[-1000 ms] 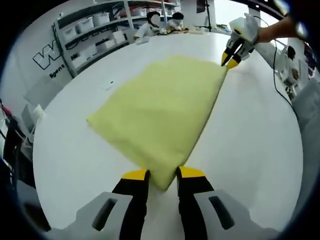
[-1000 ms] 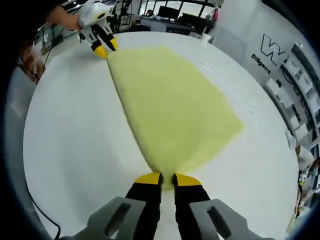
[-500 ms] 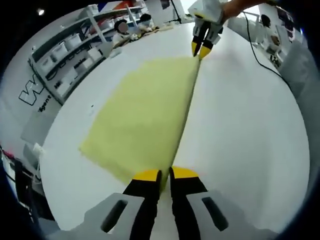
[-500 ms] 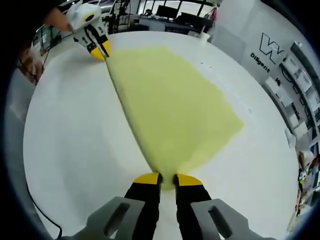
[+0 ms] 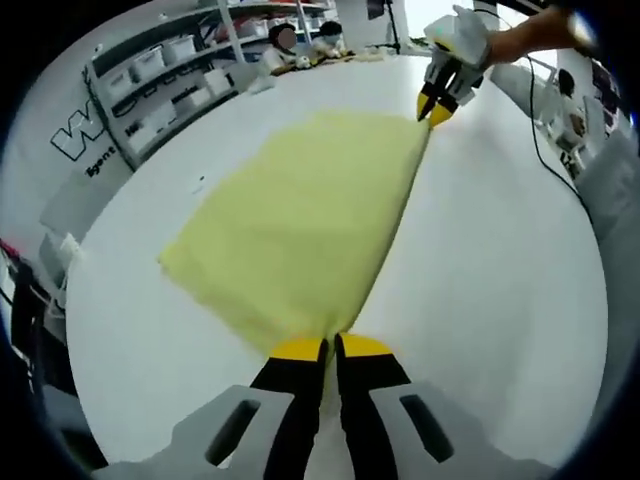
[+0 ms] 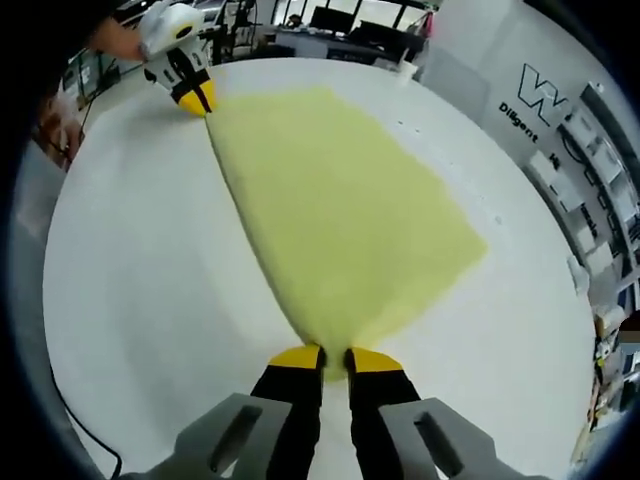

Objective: Fold the garment on the visible template until the final outline fits inside the template.

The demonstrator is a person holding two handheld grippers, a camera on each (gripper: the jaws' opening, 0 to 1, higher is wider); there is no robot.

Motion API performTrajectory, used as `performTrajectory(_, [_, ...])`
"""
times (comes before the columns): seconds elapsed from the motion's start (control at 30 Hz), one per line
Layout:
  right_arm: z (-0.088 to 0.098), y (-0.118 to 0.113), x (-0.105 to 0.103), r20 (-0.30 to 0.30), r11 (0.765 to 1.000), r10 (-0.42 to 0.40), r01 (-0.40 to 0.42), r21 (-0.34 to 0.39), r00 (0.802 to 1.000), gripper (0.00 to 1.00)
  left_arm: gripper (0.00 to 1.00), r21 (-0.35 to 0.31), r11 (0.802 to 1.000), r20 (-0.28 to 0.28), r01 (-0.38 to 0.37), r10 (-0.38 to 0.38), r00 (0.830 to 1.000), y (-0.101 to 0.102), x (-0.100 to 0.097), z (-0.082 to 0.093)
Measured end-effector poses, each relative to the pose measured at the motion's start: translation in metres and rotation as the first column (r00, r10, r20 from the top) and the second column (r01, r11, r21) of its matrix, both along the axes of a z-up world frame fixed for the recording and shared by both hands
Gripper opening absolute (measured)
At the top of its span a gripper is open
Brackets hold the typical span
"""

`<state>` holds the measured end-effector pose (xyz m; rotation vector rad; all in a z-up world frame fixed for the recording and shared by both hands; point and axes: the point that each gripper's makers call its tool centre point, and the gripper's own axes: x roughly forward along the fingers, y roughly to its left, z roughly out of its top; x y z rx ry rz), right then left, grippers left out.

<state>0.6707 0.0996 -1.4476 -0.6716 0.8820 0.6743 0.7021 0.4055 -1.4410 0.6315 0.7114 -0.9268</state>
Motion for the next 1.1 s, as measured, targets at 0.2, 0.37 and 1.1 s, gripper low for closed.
performTrajectory(0.2, [0.009,0.000,-0.006,0.013,0.998,-0.025,0.024,0.055,1.000,0.04,0.13,0.017,1.000,-0.003,0.008,-0.008,1.000,0.001,-0.007,0.000])
performTrajectory(0.37, [0.021,0.005,-0.013,0.018,0.985,-0.083,0.079,0.151,0.996,0.16,0.30,0.010,0.999,-0.012,-0.042,0.042,0.999,0.009,-0.009,0.006])
performTrajectory(1.1, [0.073,0.025,-0.048,0.116,0.945,-0.140,0.097,0.313,0.983,0.53,0.70,-0.077,0.975,0.081,-0.208,0.214,0.973,0.033,-0.036,0.061])
